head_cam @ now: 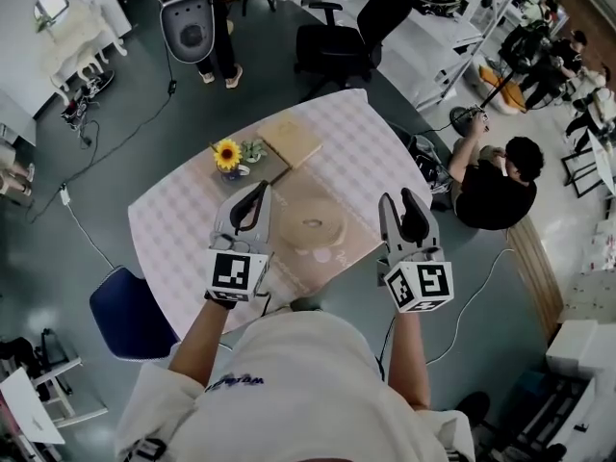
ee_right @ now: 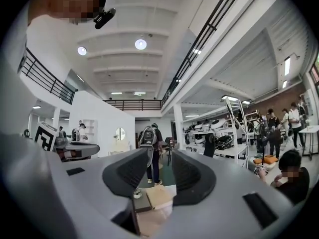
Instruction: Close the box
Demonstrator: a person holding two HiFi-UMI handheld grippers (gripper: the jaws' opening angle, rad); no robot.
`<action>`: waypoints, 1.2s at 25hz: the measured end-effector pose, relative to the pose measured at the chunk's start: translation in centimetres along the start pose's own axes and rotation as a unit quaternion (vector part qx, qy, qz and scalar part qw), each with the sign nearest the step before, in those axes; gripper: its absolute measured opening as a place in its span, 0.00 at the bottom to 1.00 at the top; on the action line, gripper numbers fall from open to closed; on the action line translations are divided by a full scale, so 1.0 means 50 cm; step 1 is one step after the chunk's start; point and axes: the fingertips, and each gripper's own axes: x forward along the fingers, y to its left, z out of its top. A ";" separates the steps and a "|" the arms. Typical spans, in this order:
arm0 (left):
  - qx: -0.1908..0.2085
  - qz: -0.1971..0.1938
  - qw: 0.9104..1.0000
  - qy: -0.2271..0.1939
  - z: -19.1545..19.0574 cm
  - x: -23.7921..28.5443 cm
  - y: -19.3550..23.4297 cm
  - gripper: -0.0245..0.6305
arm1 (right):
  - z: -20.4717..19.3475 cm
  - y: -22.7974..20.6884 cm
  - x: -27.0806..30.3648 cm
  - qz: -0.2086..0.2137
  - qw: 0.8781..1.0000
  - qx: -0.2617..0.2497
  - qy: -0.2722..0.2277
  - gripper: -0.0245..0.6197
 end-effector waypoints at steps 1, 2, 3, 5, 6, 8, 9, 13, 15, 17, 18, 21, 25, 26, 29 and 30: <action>0.001 -0.001 1.000 0.001 -0.002 -0.002 0.000 0.04 | -0.002 0.003 0.000 0.002 1.000 0.000 0.002 0.28; 0.002 -0.001 1.000 0.003 -0.003 -0.004 0.001 0.04 | -0.003 0.005 0.000 0.003 1.000 0.001 0.003 0.28; 0.003 0.000 1.000 0.004 -0.004 -0.006 0.003 0.04 | -0.003 0.008 0.001 0.004 1.000 0.000 0.003 0.28; 0.000 0.003 1.000 0.008 -0.011 -0.015 0.011 0.04 | -0.003 0.016 0.000 0.005 1.000 0.000 0.004 0.28; -0.002 0.005 1.000 0.012 -0.016 -0.022 0.014 0.04 | -0.004 0.020 -0.001 0.005 1.000 0.000 0.005 0.28; -0.006 0.007 1.000 0.018 -0.025 -0.031 0.017 0.04 | -0.006 0.025 -0.001 0.008 1.000 0.000 0.008 0.29; -0.006 0.007 1.000 0.020 -0.028 -0.034 0.016 0.04 | -0.007 0.027 0.000 0.010 1.000 0.000 0.009 0.29; -0.002 0.011 0.999 0.034 -0.048 -0.047 0.015 0.04 | -0.011 0.040 0.002 0.018 1.000 0.003 0.013 0.27; -0.003 0.013 0.999 0.037 -0.054 -0.051 0.018 0.04 | -0.013 0.048 0.006 0.022 1.000 0.003 0.015 0.25; -0.003 0.014 0.999 0.036 -0.054 -0.054 0.021 0.04 | -0.014 0.054 0.009 0.024 1.000 0.002 0.016 0.22; -0.003 0.014 0.999 0.034 -0.053 -0.055 0.022 0.04 | -0.015 0.057 0.009 0.025 1.000 0.001 0.016 0.21; -0.003 0.014 0.999 0.033 -0.052 -0.057 0.023 0.04 | -0.016 0.061 0.006 0.023 1.000 -0.001 0.016 0.18; -0.005 0.009 0.999 0.033 -0.051 -0.055 0.020 0.04 | -0.017 0.061 0.002 0.019 1.000 -0.002 0.020 0.15; -0.005 0.007 0.999 0.033 -0.051 -0.054 0.018 0.04 | -0.017 0.061 0.001 0.018 1.000 -0.003 0.020 0.15; -0.006 0.004 0.999 0.031 -0.051 -0.053 0.011 0.04 | -0.019 0.060 -0.003 0.016 1.000 -0.008 0.021 0.11; -0.005 0.003 0.999 0.032 -0.053 -0.054 0.008 0.04 | -0.020 0.061 -0.005 0.016 1.000 -0.010 0.021 0.09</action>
